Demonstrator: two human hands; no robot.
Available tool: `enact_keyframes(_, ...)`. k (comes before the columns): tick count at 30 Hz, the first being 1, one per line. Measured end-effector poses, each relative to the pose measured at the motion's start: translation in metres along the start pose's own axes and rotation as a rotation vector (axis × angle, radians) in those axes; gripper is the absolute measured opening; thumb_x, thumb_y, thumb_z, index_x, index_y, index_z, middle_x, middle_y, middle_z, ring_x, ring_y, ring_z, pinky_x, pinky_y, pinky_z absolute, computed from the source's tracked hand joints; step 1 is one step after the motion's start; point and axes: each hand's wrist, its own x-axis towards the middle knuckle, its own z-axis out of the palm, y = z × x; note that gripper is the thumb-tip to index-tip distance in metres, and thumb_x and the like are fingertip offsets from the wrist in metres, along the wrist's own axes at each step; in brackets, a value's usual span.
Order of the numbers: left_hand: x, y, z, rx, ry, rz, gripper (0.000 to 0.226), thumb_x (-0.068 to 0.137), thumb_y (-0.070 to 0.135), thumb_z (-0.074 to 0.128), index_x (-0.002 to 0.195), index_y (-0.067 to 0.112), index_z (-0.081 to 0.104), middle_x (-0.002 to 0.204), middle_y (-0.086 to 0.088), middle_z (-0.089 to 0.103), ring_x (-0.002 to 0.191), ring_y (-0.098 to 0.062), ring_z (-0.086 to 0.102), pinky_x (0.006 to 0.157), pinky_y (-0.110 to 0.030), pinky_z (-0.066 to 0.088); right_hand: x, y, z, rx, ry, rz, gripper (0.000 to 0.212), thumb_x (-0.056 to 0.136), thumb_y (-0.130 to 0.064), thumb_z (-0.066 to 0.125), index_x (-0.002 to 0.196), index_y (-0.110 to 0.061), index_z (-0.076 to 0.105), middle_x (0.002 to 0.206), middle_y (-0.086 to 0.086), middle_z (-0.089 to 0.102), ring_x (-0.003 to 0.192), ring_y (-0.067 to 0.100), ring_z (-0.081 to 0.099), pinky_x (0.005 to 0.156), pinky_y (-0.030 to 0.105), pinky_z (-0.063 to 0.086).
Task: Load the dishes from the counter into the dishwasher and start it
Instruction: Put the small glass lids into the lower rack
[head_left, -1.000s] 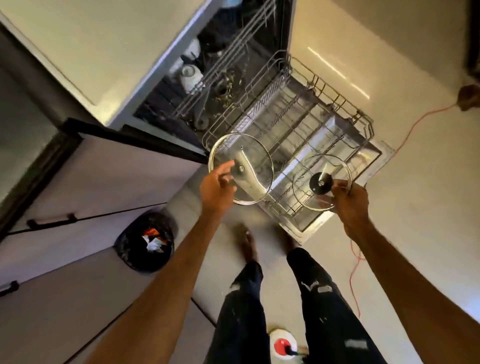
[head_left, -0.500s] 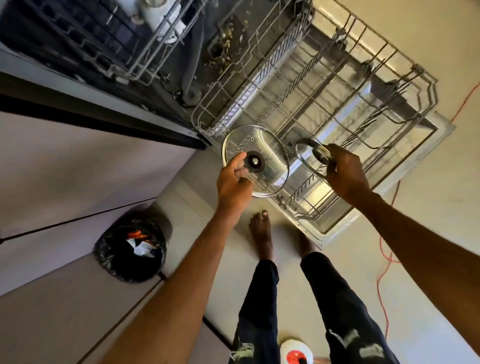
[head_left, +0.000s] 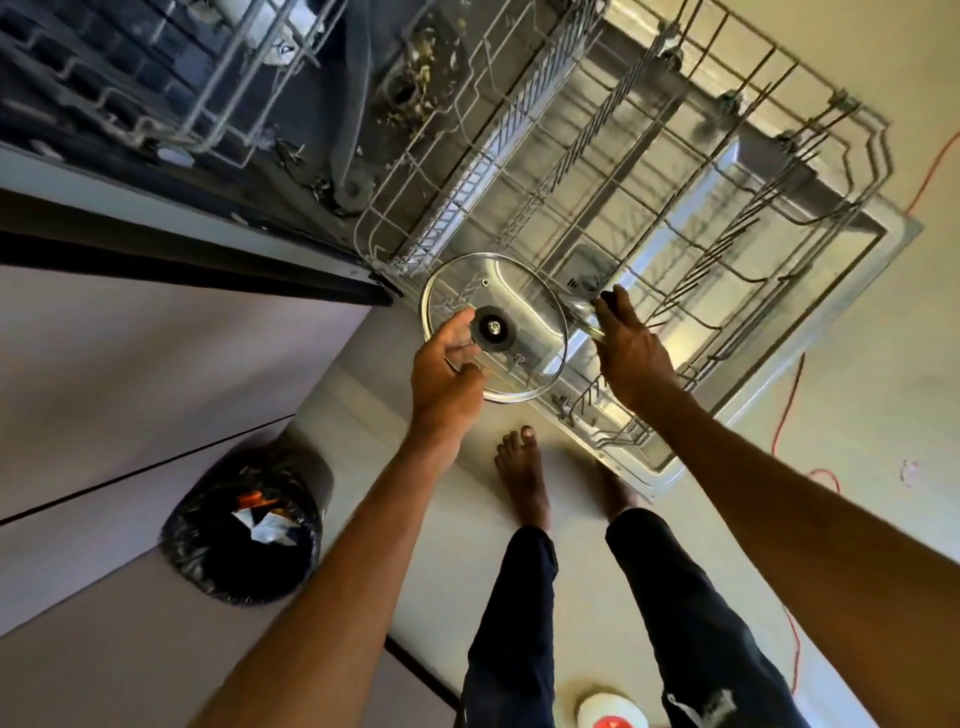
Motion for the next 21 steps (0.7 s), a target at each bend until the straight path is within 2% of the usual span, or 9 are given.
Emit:
enact_keyframes(5, 0.0, 0.02, 0.007, -0.024, 0.01, 0.028, 0.07, 0.078, -0.019, 0.046, 0.138, 0.016, 0.06, 0.124, -0.002, 0.067, 0.11, -0.014, 0.064, 0.1, -0.048, 0.054, 0.012, 0.012, -0.018, 0.112, -0.17, -0.067, 0.073, 0.098, -0.018, 0.064, 0.159, -0.011, 0.024, 0.167, 0.018, 0.01, 0.148, 0.043, 0.027, 0.117, 0.051, 0.035)
enact_keyframes(8, -0.005, 0.041, 0.014, -0.079, 0.069, 0.105, 0.063, 0.081, -0.018, 0.049, 0.13, 0.018, 0.066, 0.106, 0.005, 0.072, 0.098, -0.013, 0.066, 0.088, -0.038, 0.06, 0.01, 0.02, -0.04, 0.21, -0.244, -0.097, 0.084, 0.089, -0.018, 0.076, 0.158, -0.011, 0.028, 0.157, 0.013, 0.04, 0.149, 0.041, 0.025, 0.121, 0.045, 0.026)
enact_keyframes(10, -0.01, 0.056, 0.02, -0.128, 0.098, 0.172, 0.055, 0.083, -0.017, 0.049, 0.121, 0.017, 0.071, 0.105, 0.004, 0.074, 0.099, -0.016, 0.069, 0.075, -0.028, 0.06, 0.006, 0.017, -0.063, 0.428, -0.195, 0.068, 0.062, 0.09, -0.016, 0.073, 0.146, -0.012, 0.049, 0.135, 0.011, 0.061, 0.126, 0.027, 0.055, 0.103, 0.027, 0.044)
enact_keyframes(12, -0.014, 0.07, 0.027, -0.157, 0.085, 0.216, 0.049, 0.081, -0.019, 0.047, 0.108, 0.012, 0.075, 0.101, 0.008, 0.075, 0.1, -0.015, 0.069, 0.07, -0.022, 0.057, 0.003, 0.005, -0.094, 0.921, -0.115, 0.317, 0.024, 0.096, -0.016, 0.065, 0.119, -0.009, 0.066, 0.109, 0.009, 0.068, 0.09, 0.014, 0.069, 0.076, 0.021, 0.05)
enact_keyframes(13, -0.014, 0.076, 0.032, -0.165, 0.067, 0.214, 0.046, 0.08, -0.019, 0.047, 0.1, 0.01, 0.076, 0.095, 0.012, 0.075, 0.098, -0.015, 0.069, 0.069, -0.024, 0.057, 0.003, -0.001, -0.109, 1.184, -0.136, 0.388, 0.021, 0.098, -0.023, 0.064, 0.113, -0.008, 0.067, 0.105, 0.009, 0.07, 0.087, 0.015, 0.073, 0.074, 0.022, 0.054)
enact_keyframes(15, -0.009, 0.081, 0.043, -0.145, 0.021, 0.168, 0.039, 0.08, -0.016, 0.049, 0.084, 0.015, 0.073, 0.091, 0.015, 0.075, 0.096, -0.017, 0.068, 0.069, -0.034, 0.058, 0.006, -0.004, -0.133, 1.474, -0.258, 0.4, 0.039, 0.096, -0.041, 0.064, 0.116, -0.008, 0.067, 0.113, 0.011, 0.074, 0.102, 0.027, 0.074, 0.081, 0.033, 0.059)
enact_keyframes(16, -0.004, 0.081, 0.049, -0.135, -0.026, 0.134, 0.036, 0.082, -0.015, 0.05, 0.08, 0.016, 0.069, 0.096, 0.011, 0.076, 0.099, -0.02, 0.069, 0.07, -0.037, 0.058, 0.009, -0.004, -0.14, 1.497, -0.296, 0.357, 0.041, 0.095, -0.04, 0.065, 0.121, -0.009, 0.066, 0.117, 0.013, 0.074, 0.105, 0.032, 0.072, 0.085, 0.039, 0.06)
enact_keyframes(18, 0.008, 0.079, 0.063, -0.138, -0.135, 0.097, 0.029, 0.085, -0.013, 0.052, 0.082, 0.012, 0.065, 0.108, 0.001, 0.075, 0.106, -0.023, 0.07, 0.08, -0.04, 0.06, 0.014, 0.001, -0.153, 1.494, -0.249, 0.277, 0.034, 0.096, -0.018, 0.066, 0.128, -0.008, 0.063, 0.117, 0.018, 0.073, 0.105, 0.041, 0.071, 0.083, 0.043, 0.061)
enact_keyframes(21, 0.023, 0.077, 0.081, 0.002, -0.24, 0.159, 0.031, 0.087, -0.009, 0.055, 0.105, 0.013, 0.069, 0.105, 0.012, 0.071, 0.106, -0.012, 0.065, 0.092, -0.033, 0.058, 0.018, 0.013, -0.171, 1.382, -0.064, 0.218, 0.031, 0.094, 0.001, 0.062, 0.123, -0.008, 0.065, 0.11, 0.021, 0.074, 0.099, 0.047, 0.071, 0.085, 0.053, 0.06)
